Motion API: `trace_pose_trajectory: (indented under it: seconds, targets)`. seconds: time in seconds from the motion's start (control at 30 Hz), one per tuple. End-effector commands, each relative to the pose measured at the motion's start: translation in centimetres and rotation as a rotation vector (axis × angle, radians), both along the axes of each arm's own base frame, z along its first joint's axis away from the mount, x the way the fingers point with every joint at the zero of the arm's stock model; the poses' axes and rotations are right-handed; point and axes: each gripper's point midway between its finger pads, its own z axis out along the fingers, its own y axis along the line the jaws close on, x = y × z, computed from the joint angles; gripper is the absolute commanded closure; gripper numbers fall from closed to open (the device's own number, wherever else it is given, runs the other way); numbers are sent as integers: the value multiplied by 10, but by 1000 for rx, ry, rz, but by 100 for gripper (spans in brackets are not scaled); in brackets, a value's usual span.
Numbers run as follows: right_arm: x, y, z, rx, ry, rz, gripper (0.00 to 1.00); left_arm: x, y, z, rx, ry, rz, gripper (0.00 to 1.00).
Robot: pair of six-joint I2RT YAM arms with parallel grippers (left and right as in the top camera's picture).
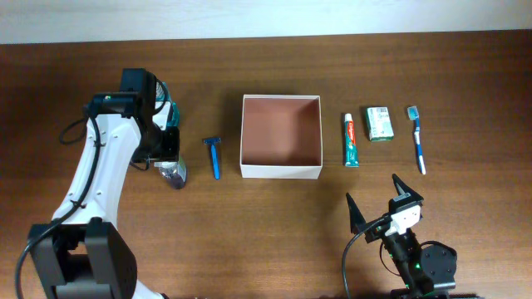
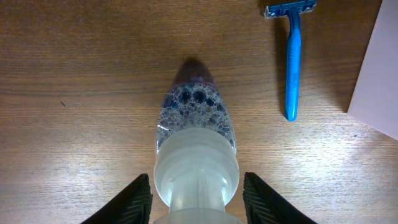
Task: Pack container
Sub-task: 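Lower the left gripper and close it around the soap bottle neck, then lift the soap bottle and carry it over the pink box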
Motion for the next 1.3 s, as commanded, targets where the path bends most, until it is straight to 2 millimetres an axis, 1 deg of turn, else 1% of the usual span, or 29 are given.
trace_pose_trajectory:
  seconds: [0.0,0.1,0.27,0.63,0.73,0.87,0.93,1.07,1.17,1.27]
  targets:
    - [0,-1,-2,10,5,-2,1,5,-1,11,3,-31,-1,51]
    - [0,-1,-2,10,5,-2,1,5,0,13,3,-31,0,53]
    - [0,-1,-2,10,5,-2,1,6,0,14,3,-34,0,66]
    - [0,-1,-2,11,5,-2,1,7,2,14,19,-39,-6,66]
    - [0,-1,-2,10,5,-2,1,7,2,14,19,-39,-6,73]
    - [0,-1,-2,11,5,-2,1,9,2,17,18,-45,-5,75]
    - [0,-1,-2,10,5,-2,1,10,2,23,17,-51,-5,78]
    - [0,-1,-2,10,5,-2,1,17,-1,42,3,-85,-7,78]
    - [0,-1,-2,10,5,-2,1,23,-7,61,-19,-125,-18,78]
    - [0,-1,-2,10,5,-2,1,29,-19,80,-28,-167,-48,78]
